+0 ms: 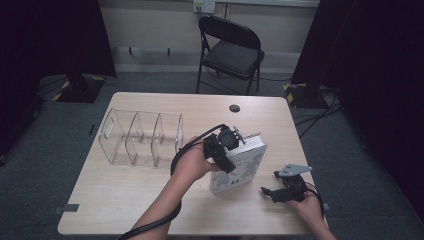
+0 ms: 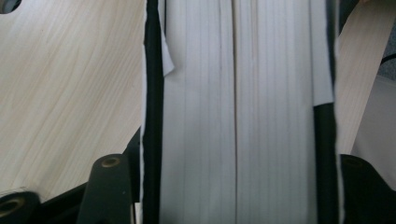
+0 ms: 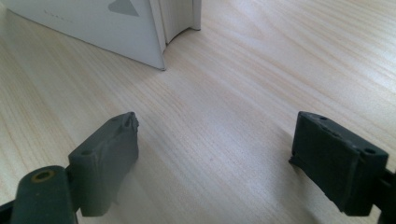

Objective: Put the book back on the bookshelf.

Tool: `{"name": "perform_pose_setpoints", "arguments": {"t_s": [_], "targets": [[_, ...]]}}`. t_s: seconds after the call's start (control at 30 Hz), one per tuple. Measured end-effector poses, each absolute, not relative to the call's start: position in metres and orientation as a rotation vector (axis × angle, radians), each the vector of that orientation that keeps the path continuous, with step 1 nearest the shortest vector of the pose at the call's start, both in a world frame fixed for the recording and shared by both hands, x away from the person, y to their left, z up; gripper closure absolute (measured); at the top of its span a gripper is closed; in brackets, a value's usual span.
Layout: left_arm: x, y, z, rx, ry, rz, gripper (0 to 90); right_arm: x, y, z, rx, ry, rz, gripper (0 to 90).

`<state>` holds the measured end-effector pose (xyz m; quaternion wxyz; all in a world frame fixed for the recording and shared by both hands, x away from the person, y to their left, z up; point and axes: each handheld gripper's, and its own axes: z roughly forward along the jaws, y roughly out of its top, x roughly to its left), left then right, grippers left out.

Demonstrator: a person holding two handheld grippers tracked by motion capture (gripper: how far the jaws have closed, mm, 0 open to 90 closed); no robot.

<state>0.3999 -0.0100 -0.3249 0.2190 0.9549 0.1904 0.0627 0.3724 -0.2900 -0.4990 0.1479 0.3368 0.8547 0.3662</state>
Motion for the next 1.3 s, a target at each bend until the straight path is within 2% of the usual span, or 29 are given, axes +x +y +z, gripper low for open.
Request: {"name": "perform_pose_setpoints", "arguments": {"t_s": [0.27,0.47,0.7,1.3], "targets": [[0.3992,-0.0118,-0.3306,2.612,0.483,0.219,38.5,0.3711,-0.2881,-0.5002,0.997,2.432,1.061,13.0],[0.4015,-0.0132,-0.3321,2.609,0.506,0.198,33.6,0.3707,-0.2878,-0.5003,1.0,2.427,1.059,13.1],[0.4076,-0.0112,-0.3339,2.587,0.543,0.095,28.5,0.3706,-0.2875,-0.5003,1.004,2.425,1.06,13.2],[0.4056,-0.0133,-0.332,2.617,0.566,0.173,29.7,0.3708,-0.2879,-0.5002,1.002,2.426,1.061,13.4]]}}
